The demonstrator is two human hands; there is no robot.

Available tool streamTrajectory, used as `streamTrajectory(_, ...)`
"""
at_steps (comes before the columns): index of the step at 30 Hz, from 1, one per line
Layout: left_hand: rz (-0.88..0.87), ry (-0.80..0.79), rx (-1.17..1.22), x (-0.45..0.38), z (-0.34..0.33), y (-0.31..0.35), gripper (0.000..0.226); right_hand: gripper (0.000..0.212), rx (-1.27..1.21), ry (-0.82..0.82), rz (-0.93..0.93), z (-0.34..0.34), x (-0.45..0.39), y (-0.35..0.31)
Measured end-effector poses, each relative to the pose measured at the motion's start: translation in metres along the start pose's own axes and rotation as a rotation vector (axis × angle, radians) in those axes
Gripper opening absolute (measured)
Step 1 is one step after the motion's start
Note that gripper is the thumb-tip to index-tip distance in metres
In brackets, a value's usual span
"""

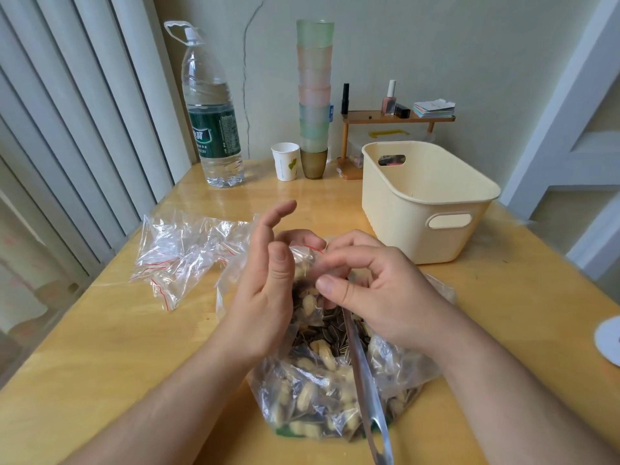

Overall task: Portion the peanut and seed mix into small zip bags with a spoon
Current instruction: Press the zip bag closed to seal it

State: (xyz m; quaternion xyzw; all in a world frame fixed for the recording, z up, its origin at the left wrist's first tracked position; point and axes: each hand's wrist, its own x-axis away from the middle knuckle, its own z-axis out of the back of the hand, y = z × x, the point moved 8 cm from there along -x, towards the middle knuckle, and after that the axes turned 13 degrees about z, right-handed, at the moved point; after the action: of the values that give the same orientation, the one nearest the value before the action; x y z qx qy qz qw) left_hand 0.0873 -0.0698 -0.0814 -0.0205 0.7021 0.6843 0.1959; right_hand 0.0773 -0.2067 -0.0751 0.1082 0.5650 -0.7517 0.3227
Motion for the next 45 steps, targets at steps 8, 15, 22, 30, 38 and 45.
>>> streamTrajectory(8, -0.062, 0.08, -0.083, 0.002, 0.008, 0.002, 0.063, 0.027, 0.293, 0.151, 0.059, 0.015, 0.0, -0.002)
streamTrajectory(15, -0.05, 0.119, -0.11, 0.003, 0.009, 0.005, 0.063, 0.009, 0.154, 0.097, 0.132, 0.008, 0.0, -0.008)
streamTrajectory(22, 0.169, 0.1, 0.109, -0.003, 0.008, -0.013, 0.037, 0.007, 0.23, 0.291, 0.193, 0.027, -0.001, -0.019)
streamTrajectory(30, 0.238, -0.068, 0.203, -0.006, -0.003, -0.024, 0.032, 0.024, 0.083, 0.349, 0.104, 0.031, 0.0, -0.012)
streamTrajectory(38, 0.26, -0.006, 0.191, -0.005, -0.001, -0.024, 0.017, 0.025, 0.046, 0.365, 0.037, 0.03, 0.002, -0.01)
streamTrajectory(45, 0.249, 0.007, 0.106, -0.007, 0.01, -0.021, 0.026, 0.025, 0.032, 0.334, 0.04, 0.028, 0.001, -0.011)
